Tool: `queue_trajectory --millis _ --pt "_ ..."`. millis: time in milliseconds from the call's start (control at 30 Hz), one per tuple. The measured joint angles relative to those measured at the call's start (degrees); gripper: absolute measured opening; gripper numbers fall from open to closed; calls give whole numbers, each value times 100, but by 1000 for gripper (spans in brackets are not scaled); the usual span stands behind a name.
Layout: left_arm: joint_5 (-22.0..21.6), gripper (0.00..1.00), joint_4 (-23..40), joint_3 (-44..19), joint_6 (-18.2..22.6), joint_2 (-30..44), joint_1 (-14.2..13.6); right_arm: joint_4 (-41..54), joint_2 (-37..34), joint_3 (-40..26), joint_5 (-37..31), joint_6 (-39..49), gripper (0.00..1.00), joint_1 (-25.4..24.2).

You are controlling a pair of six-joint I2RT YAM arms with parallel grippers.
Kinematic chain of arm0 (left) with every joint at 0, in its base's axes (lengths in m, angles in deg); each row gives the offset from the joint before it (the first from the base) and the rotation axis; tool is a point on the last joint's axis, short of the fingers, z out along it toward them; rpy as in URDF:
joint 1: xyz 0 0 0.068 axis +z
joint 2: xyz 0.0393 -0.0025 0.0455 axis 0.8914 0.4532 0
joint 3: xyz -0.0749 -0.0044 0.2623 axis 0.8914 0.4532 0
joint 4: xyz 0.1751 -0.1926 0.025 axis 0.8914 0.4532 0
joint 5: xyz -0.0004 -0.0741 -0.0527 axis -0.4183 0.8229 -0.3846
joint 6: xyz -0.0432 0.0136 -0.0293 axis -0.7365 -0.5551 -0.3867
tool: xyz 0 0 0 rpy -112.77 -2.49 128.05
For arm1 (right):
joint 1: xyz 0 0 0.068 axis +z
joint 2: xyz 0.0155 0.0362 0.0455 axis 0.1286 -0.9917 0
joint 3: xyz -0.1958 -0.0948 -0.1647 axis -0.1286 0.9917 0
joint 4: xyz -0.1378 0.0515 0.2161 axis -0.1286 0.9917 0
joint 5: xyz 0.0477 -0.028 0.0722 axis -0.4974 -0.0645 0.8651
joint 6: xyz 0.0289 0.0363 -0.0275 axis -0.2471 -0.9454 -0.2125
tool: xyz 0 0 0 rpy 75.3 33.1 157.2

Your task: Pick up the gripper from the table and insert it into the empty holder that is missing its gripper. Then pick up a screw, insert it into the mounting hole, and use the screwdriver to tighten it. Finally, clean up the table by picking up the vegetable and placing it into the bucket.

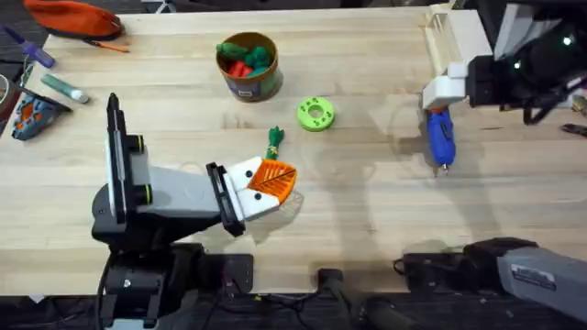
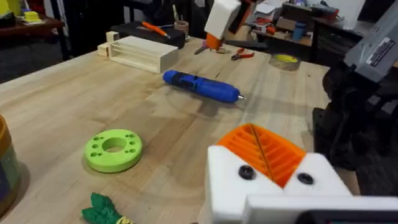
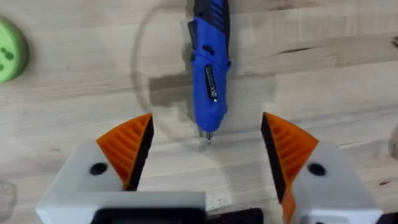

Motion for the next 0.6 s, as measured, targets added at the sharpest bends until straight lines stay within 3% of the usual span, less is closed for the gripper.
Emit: queue_trajectory --millis 300,600 --pt "0 8 0 0 2 0 1 161 -953 -661 143 352 992 -636" --pt "0 8 0 0 0 0 2 -54 -1738 -703 533 872 991 -729"
